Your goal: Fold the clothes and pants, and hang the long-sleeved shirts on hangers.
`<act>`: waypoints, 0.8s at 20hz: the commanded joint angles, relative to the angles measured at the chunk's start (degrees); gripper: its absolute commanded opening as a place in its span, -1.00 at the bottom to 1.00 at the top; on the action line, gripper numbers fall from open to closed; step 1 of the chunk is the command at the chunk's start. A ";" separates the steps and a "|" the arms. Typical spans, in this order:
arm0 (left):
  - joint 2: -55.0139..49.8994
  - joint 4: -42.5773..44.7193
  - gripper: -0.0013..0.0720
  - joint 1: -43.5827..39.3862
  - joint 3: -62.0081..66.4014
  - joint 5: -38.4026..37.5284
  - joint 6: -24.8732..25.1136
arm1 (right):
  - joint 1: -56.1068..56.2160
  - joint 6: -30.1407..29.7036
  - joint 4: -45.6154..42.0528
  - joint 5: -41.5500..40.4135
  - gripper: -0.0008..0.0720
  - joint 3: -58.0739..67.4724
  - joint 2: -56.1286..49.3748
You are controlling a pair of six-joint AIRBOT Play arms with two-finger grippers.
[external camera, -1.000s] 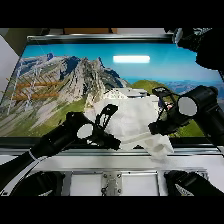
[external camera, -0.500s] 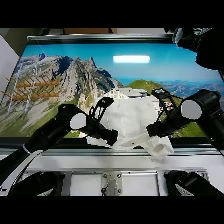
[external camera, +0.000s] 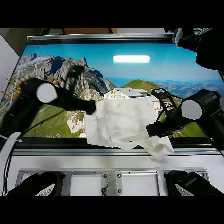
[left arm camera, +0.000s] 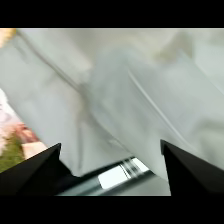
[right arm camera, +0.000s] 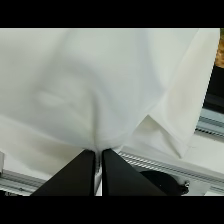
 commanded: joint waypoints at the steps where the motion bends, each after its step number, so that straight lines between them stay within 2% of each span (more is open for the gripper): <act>1: -0.07 10.40 0.92 11.78 3.63 1.64 1.99 | 0.00 -0.02 0.02 0.02 -0.89 -0.02 0.04; 7: -7.39 10.95 0.92 26.97 3.61 4.52 13.00 | 0.00 -0.02 0.02 0.02 -0.89 -0.02 0.04; 9: -11.72 13.77 0.92 31.19 3.61 7.04 13.33 | 0.00 -0.02 0.02 0.02 -0.89 -0.02 0.04; 13: -19.17 25.77 0.92 35.80 3.61 11.87 13.07 | 0.00 -0.02 0.02 0.02 -0.89 -0.02 0.04; 16: -23.71 29.33 0.92 38.27 3.61 16.15 12.55 | 0.00 -0.02 0.02 0.02 -0.89 -0.02 0.02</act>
